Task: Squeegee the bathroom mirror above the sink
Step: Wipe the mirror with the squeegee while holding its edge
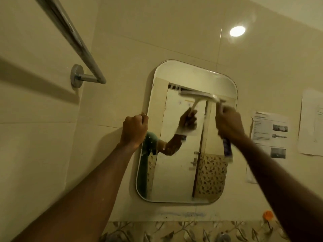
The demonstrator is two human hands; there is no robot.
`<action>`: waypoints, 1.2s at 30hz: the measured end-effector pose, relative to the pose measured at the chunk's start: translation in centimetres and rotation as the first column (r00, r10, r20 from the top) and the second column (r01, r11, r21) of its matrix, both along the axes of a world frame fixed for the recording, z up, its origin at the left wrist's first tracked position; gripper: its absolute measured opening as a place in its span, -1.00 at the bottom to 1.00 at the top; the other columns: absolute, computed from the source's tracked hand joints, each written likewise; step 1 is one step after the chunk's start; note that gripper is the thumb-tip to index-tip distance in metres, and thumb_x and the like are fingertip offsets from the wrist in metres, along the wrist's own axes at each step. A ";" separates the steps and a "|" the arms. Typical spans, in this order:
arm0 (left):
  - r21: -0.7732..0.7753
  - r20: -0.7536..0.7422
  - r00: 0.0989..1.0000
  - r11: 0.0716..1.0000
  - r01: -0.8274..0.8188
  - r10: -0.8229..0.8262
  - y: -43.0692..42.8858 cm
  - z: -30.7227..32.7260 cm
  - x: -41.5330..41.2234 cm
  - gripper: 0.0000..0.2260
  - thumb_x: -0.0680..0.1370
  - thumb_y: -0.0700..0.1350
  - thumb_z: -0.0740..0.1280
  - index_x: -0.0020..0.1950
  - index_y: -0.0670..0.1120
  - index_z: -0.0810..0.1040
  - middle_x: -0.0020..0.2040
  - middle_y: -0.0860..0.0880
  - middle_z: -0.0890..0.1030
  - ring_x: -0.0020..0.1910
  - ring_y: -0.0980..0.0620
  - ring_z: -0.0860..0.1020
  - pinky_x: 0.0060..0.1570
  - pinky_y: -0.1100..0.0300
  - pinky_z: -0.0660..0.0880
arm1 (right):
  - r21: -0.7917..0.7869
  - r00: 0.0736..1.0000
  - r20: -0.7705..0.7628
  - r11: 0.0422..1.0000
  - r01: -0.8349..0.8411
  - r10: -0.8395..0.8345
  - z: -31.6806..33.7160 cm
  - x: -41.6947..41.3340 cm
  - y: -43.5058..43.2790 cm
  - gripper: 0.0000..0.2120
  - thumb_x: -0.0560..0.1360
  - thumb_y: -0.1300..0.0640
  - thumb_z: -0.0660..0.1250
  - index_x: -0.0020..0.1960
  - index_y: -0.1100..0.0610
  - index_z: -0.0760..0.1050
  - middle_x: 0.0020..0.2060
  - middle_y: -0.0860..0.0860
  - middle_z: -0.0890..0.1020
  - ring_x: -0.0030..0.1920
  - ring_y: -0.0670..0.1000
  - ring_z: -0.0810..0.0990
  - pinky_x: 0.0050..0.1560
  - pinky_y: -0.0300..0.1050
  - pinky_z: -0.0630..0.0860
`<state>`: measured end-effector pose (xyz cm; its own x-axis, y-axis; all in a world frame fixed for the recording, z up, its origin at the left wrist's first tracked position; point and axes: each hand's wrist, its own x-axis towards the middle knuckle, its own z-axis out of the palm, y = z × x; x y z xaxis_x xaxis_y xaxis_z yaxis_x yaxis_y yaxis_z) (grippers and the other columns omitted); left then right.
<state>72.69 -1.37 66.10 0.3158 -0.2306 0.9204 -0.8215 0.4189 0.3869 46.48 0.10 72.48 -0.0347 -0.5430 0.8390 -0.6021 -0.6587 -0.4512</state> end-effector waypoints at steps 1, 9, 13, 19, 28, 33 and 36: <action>0.003 0.000 1.000 1.000 0.003 -0.003 -0.1 0.1 0.0 -0.59 0.63 -0.15 0.14 -0.33 -0.30 0.55 -0.49 -0.16 0.47 -0.56 0.14 0.30 -0.50 0.36 0.16 | -0.026 1.000 0.012 1.000 0.015 -0.015 2.5 0.1 -0.2 -0.60 0.67 -0.05 0.01 -0.25 0.07 0.38 -0.41 0.04 0.46 -0.47 -0.01 0.44 -0.45 -0.09 0.48; 0.009 -0.013 1.000 1.000 0.021 -0.021 -0.4 0.1 0.2 -0.59 0.63 -0.14 0.13 -0.33 -0.28 0.55 -0.55 0.02 0.35 -0.58 0.20 0.31 -0.53 0.38 0.16 | 0.024 1.000 -0.001 0.999 0.027 -0.027 -2.8 0.6 -1.5 -0.59 0.68 0.01 0.01 -0.25 0.13 0.41 -0.48 0.06 0.47 -0.57 -0.04 0.42 -0.57 -0.15 0.45; -0.029 -0.001 1.000 1.000 0.000 0.000 -0.5 -0.1 0.0 -0.59 0.63 -0.13 0.14 -0.32 -0.30 0.56 -0.50 -0.06 0.44 -0.57 0.11 0.36 -0.51 0.37 0.18 | 0.135 1.000 0.002 0.991 0.002 -0.002 -13.8 0.4 0.1 -0.66 0.65 0.01 0.05 -0.18 0.10 0.45 -0.42 0.08 0.56 -0.48 0.02 0.55 -0.48 -0.04 0.58; -0.054 0.031 0.999 0.999 -0.009 0.011 -0.4 0.0 0.2 -0.58 0.63 -0.13 0.14 -0.31 -0.31 0.57 -0.45 -0.20 0.57 -0.51 0.00 0.45 -0.49 0.31 0.31 | 0.212 1.000 0.020 0.977 -0.004 0.000 -11.7 0.1 1.5 -0.60 0.66 -0.04 0.04 -0.22 0.12 0.46 -0.40 0.06 0.53 -0.45 0.01 0.50 -0.44 -0.09 0.51; -0.034 0.011 0.999 0.999 -0.032 0.032 -0.1 -0.1 -0.2 -0.60 0.63 -0.14 0.14 -0.23 -0.33 0.60 -0.40 -0.22 0.60 -0.48 0.02 0.45 -0.51 0.39 0.20 | 0.126 1.000 0.019 0.992 0.014 -0.016 -11.6 1.2 0.0 -0.63 0.66 0.00 0.03 -0.21 0.12 0.44 -0.43 0.09 0.52 -0.49 0.03 0.48 -0.46 -0.03 0.51; -0.042 0.000 0.997 0.996 -0.077 0.077 0.0 0.0 -0.6 -0.60 0.63 -0.15 0.12 -0.24 -0.34 0.60 -0.36 -0.27 0.62 -0.45 0.01 0.42 -0.43 0.22 0.26 | 0.299 0.995 0.007 0.950 0.092 -0.099 -20.6 1.1 1.8 -0.68 0.65 0.02 0.05 -0.20 0.08 0.43 -0.39 0.04 0.56 -0.40 0.00 0.55 -0.45 -0.13 0.47; -0.043 0.016 0.996 0.995 -0.087 0.088 0.2 -0.2 -0.7 -0.61 0.63 -0.16 0.13 -0.24 -0.34 0.60 -0.36 -0.29 0.62 -0.46 0.03 0.38 -0.50 0.31 0.17 | 0.338 0.998 -0.029 0.939 0.066 -0.060 -20.3 0.4 2.7 -0.66 0.66 0.00 0.04 -0.20 0.07 0.42 -0.40 -0.03 0.51 -0.42 -0.10 0.47 -0.46 -0.29 0.31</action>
<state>71.95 -1.21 65.89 0.3168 -0.1634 0.9343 -0.8621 0.3611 0.3555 46.88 2.83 52.22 -0.0648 -0.7923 0.6067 -0.6473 -0.4294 -0.6298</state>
